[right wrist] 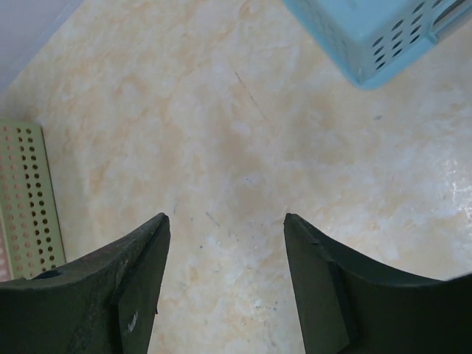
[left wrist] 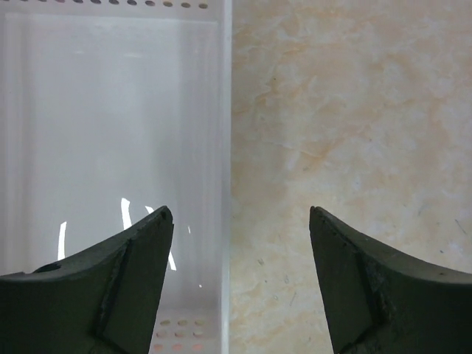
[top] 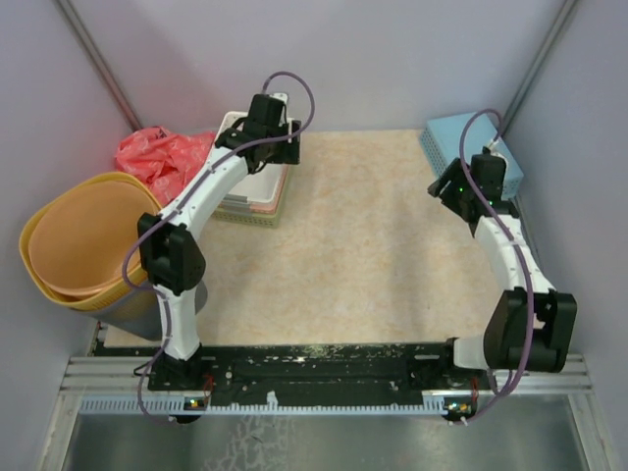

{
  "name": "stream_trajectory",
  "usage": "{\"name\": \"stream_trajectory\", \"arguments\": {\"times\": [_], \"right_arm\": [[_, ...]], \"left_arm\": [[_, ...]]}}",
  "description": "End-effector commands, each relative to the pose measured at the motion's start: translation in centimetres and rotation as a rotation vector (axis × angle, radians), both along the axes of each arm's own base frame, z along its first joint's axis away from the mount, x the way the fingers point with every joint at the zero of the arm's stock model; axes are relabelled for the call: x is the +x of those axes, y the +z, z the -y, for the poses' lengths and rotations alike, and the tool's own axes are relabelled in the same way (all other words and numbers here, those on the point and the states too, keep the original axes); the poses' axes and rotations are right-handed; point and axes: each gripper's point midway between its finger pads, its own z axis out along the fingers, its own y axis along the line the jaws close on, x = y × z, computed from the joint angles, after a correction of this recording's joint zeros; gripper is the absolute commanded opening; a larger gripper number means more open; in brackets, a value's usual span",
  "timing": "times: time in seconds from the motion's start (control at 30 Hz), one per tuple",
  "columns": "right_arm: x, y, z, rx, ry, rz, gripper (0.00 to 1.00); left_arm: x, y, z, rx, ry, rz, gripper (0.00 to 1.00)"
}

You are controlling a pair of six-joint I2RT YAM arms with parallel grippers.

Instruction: Turn the large container upside down

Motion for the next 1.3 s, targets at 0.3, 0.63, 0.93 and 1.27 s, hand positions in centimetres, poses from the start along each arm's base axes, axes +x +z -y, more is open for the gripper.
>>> {"name": "stream_trajectory", "arguments": {"times": [0.3, 0.63, 0.93, 1.27], "right_arm": [[-3.4, 1.8, -1.1, -0.005, 0.043, 0.039, 0.64], [-3.2, 2.9, -1.7, 0.021, 0.062, 0.069, 0.63], [-3.9, 5.6, -1.4, 0.02, 0.033, 0.145, 0.63], [-11.3, 13.3, 10.6, -0.316, -0.572, 0.235, 0.68]], "left_arm": [[1.9, -4.7, -1.1, 0.124, 0.063, -0.044, 0.25], [-0.1, 6.8, -0.3, 0.065, -0.016, 0.151, 0.0], [-3.2, 15.7, 1.1, 0.022, -0.114, 0.326, 0.0], [-10.3, 16.4, 13.5, -0.154, -0.419, 0.307, 0.0]]}}
